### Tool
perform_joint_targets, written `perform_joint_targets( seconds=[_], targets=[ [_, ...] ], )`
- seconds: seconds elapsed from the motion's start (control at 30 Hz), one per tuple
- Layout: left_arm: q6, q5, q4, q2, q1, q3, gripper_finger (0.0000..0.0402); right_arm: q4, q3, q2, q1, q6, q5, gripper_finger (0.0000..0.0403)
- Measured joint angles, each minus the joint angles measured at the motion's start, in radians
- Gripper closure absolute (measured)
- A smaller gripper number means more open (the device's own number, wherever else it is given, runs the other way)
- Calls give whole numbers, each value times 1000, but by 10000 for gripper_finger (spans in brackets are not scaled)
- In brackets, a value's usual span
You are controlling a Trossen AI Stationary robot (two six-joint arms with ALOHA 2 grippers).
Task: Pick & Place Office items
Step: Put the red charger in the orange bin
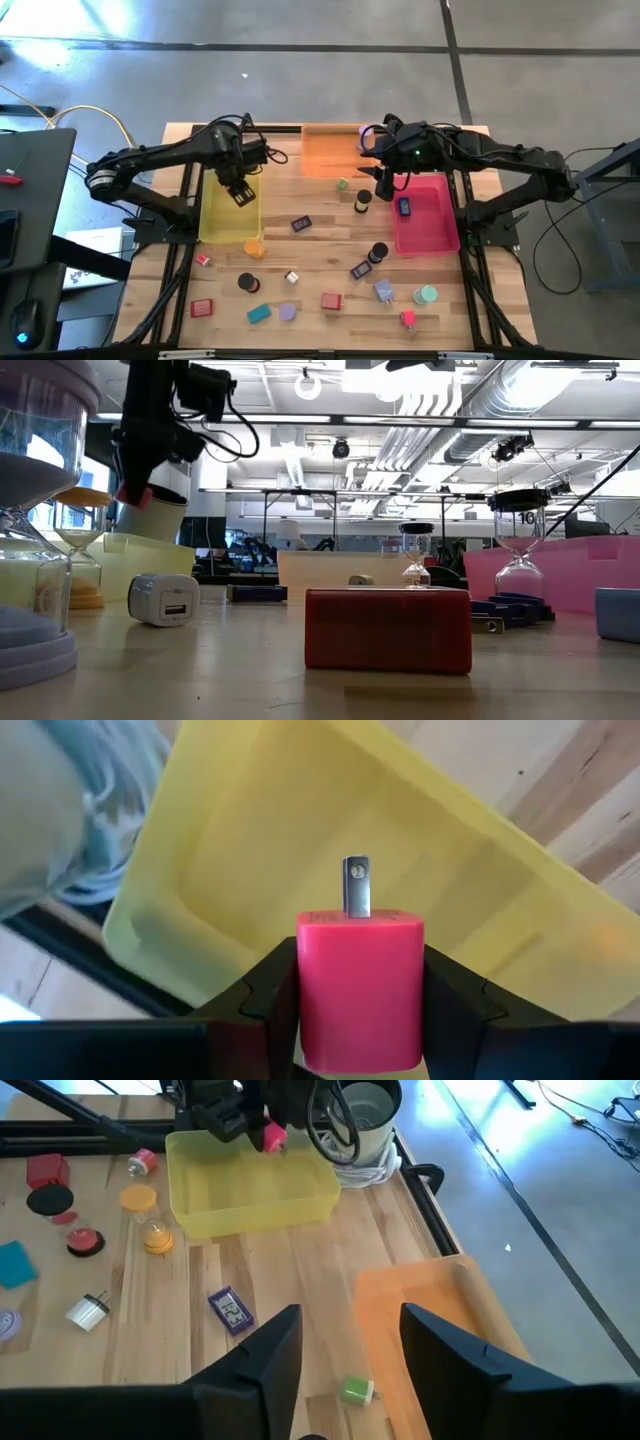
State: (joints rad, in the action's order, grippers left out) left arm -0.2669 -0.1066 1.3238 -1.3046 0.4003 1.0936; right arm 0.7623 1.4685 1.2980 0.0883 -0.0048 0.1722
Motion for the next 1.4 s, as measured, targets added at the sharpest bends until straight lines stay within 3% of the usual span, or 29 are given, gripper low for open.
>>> perform_joint_targets(
  seconds=[0.4,0.83,1.4],
  targets=[
    [8,67,-257,-2,81,-159,261,-12,0,0,0,-43,0,267],
    [-26,66,-331,-2,65,-244,261,-11,0,0,18,-45,0,270],
    [-28,23,-344,-86,15,-247,261,-7,0,0,19,-48,0,270]
  ],
)
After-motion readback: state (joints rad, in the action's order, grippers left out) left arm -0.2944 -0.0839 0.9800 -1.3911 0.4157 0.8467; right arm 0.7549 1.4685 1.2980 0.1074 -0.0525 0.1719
